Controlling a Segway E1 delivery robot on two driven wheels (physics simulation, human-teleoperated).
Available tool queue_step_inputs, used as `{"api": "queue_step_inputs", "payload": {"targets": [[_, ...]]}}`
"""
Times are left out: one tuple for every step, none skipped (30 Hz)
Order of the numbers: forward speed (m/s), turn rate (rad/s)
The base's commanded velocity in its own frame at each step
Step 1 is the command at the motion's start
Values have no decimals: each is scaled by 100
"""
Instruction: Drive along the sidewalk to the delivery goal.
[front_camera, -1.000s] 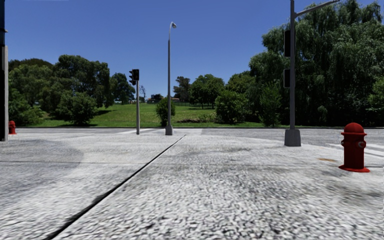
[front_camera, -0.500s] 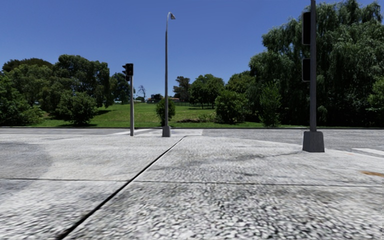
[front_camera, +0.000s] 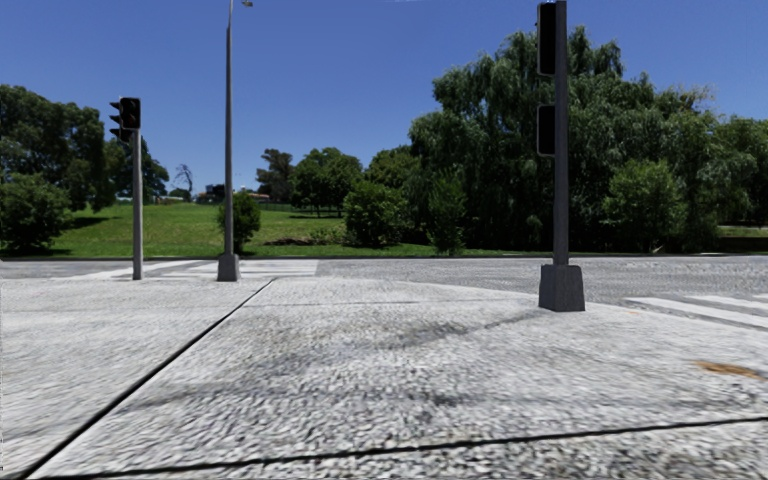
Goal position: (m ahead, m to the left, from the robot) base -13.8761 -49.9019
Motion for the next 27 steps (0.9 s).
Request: {"api": "queue_step_inputs", "payload": {"targets": [[200, -92], [200, -90], [200, -74], [200, -22], [200, -22], [200, -3], [200, 0], [200, 0], [200, 0], [200, 0], [200, 0], [200, 0], [200, 0], [200, 0], [200, 0], [200, -6], [200, -28], [200, -41], [200, -41], [200, -84], [200, -98], [200, -120], [200, -120], [200, -120], [200, -120], [200, -120], [200, -120]]}}
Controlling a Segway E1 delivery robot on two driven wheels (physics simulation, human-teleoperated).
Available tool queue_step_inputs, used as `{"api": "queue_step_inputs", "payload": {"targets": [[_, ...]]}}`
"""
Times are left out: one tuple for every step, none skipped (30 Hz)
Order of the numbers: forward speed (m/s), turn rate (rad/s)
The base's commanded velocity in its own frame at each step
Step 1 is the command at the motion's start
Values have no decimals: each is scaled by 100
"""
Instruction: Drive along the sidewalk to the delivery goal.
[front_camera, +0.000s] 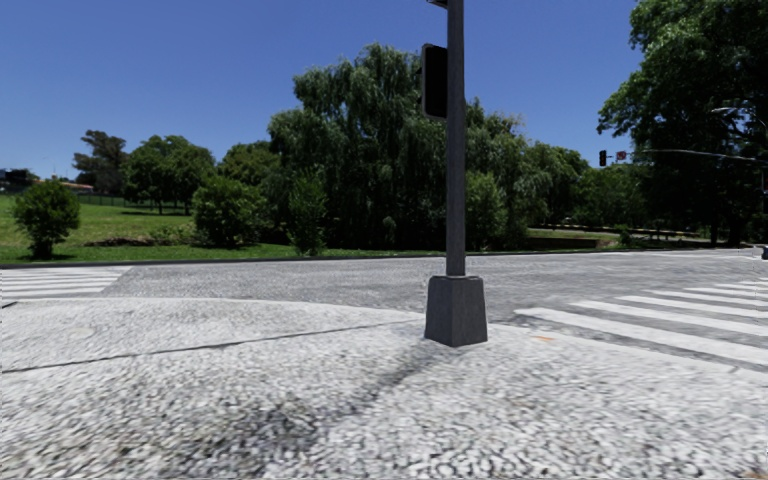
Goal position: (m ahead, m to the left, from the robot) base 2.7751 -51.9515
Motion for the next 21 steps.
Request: {"api": "queue_step_inputs", "payload": {"targets": [[200, -120], [200, -120], [200, -120], [200, -120], [200, -120], [200, -120], [200, -120], [200, -120], [200, -120], [200, -120], [200, -120], [200, -120], [200, -120], [200, -115], [200, 0], [200, 0], [200, 0], [200, 0], [200, 0], [200, 0], [200, 0]]}}
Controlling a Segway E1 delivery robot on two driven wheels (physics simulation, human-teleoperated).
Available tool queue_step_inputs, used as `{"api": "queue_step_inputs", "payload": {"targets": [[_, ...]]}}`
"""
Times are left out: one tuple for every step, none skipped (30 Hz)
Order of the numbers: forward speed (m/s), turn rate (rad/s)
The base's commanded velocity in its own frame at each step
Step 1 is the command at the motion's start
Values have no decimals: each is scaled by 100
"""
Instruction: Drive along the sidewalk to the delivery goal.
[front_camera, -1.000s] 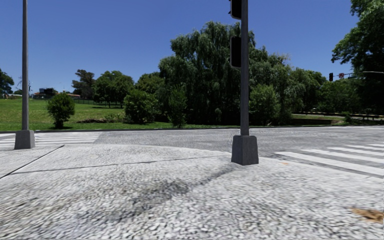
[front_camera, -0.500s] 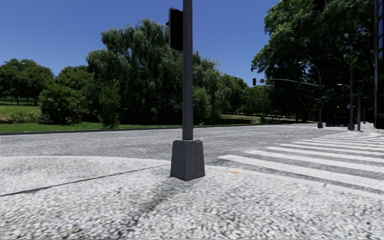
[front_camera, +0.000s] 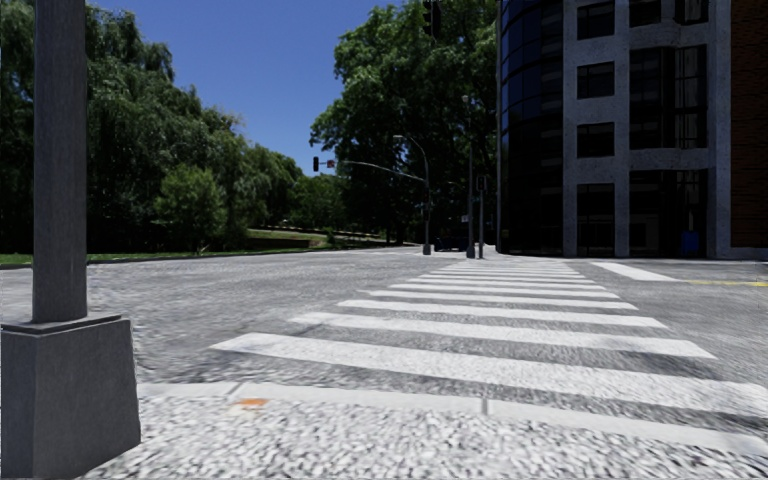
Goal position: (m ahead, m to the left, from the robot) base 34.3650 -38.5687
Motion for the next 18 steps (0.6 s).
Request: {"api": "queue_step_inputs", "payload": {"targets": [[200, 0], [200, 0], [200, 0], [200, 0], [200, 0], [200, 0], [200, -15], [200, -15], [200, -63], [200, -120], [200, -120], [200, -120], [200, -120], [200, -120], [200, -120], [200, -119], [200, -119], [200, -98]]}}
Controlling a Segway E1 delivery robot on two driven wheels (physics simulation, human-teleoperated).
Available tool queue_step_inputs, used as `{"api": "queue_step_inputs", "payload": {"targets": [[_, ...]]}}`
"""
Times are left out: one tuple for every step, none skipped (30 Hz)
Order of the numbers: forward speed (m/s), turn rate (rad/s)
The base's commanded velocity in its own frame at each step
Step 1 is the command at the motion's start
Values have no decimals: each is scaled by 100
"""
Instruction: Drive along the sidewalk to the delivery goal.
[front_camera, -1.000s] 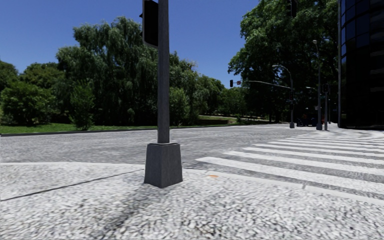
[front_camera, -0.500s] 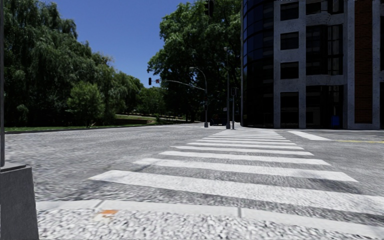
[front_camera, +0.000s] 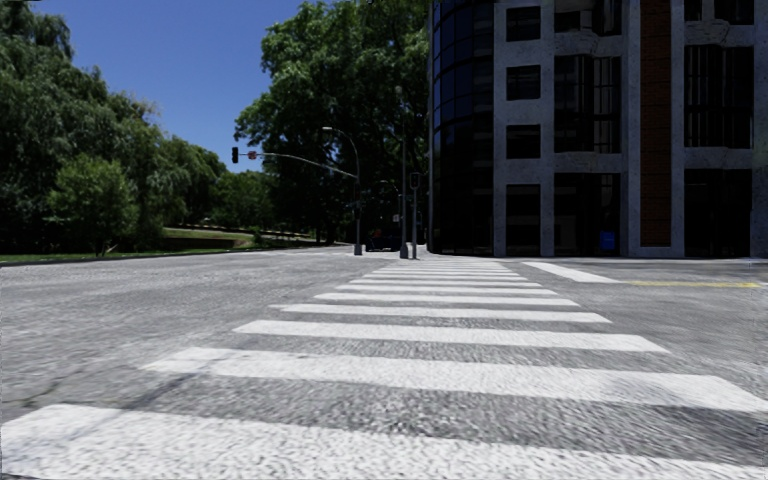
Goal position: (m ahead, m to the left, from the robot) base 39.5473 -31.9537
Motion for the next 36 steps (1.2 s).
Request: {"api": "queue_step_inputs", "payload": {"targets": [[200, -72], [200, -63], [200, -58], [200, -5], [200, 0], [200, 0], [200, 0], [200, 0], [200, 0], [200, 0], [200, 0], [200, 0], [200, 0], [200, 0], [200, 0], [200, 0], [200, 0], [200, 0], [200, 0], [200, 0], [200, 0], [200, 0], [200, 0], [200, 0], [200, 0], [200, 0], [200, 0], [200, 0], [200, 0], [200, 0], [200, 0], [200, 0], [200, 0], [200, 0], [200, 0], [200, 0]]}}
